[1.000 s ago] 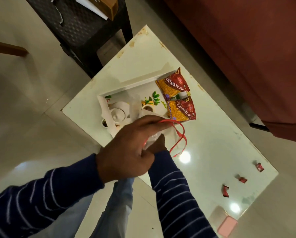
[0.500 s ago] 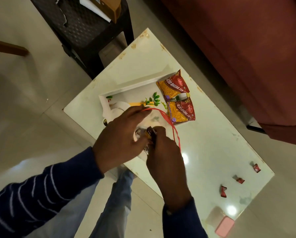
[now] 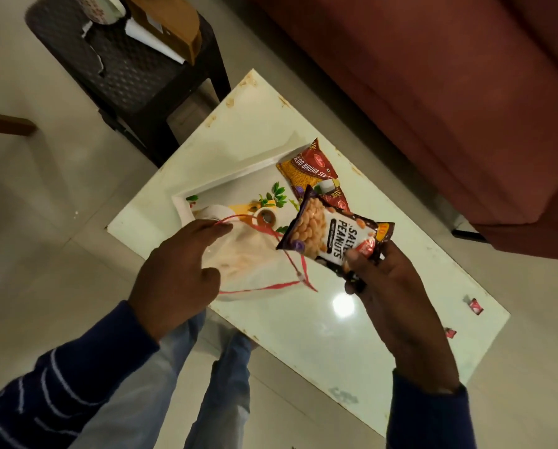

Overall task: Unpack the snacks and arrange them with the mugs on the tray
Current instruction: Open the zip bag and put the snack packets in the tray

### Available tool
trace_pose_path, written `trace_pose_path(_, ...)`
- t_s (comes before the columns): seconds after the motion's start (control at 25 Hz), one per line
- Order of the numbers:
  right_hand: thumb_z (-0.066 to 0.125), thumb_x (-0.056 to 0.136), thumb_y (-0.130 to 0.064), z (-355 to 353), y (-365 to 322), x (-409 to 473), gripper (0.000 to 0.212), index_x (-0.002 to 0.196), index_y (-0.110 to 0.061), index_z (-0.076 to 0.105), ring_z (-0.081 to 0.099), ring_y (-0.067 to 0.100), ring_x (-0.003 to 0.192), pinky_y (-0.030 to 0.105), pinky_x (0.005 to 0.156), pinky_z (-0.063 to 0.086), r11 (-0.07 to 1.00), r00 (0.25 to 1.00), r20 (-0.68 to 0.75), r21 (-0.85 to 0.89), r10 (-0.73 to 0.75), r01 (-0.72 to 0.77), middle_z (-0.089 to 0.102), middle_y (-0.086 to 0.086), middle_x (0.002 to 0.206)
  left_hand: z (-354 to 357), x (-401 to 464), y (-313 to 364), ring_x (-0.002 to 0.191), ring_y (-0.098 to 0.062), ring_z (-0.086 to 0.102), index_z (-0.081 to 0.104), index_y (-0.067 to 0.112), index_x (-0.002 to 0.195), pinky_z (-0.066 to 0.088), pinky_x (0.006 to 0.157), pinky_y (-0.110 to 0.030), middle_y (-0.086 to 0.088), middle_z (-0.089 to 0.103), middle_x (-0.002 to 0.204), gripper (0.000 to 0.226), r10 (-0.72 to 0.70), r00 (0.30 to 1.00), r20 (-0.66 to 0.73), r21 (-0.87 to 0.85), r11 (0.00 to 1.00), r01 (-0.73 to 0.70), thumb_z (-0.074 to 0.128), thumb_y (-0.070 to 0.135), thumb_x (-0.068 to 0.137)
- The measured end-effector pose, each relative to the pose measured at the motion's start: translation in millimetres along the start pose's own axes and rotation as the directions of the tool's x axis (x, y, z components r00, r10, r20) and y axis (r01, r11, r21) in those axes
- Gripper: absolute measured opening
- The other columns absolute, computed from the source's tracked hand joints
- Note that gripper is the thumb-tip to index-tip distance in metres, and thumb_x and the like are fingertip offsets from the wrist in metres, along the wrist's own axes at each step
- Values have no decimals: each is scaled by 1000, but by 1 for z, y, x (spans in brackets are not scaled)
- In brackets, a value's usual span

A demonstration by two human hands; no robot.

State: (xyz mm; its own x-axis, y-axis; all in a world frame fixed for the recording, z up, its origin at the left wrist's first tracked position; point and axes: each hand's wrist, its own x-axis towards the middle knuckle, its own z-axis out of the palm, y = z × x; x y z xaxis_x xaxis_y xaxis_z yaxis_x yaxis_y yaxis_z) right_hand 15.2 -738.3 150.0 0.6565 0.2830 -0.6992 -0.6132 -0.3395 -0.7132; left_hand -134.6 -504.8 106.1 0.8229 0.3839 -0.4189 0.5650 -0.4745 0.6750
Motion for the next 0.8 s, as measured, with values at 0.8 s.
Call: trace_pose_path(0.8, 66, 93, -23, 4, 90, 259, 29, 117, -8, 62, 66, 20, 89, 36, 73, 54, 806, 993, -108, -592, -53, -22, 70, 8, 110, -5, -17, -9, 86, 19, 57, 74, 15, 104, 43, 74, 0, 14, 69, 106, 38, 123, 964, 235, -294, 955, -50, 58, 5, 70)
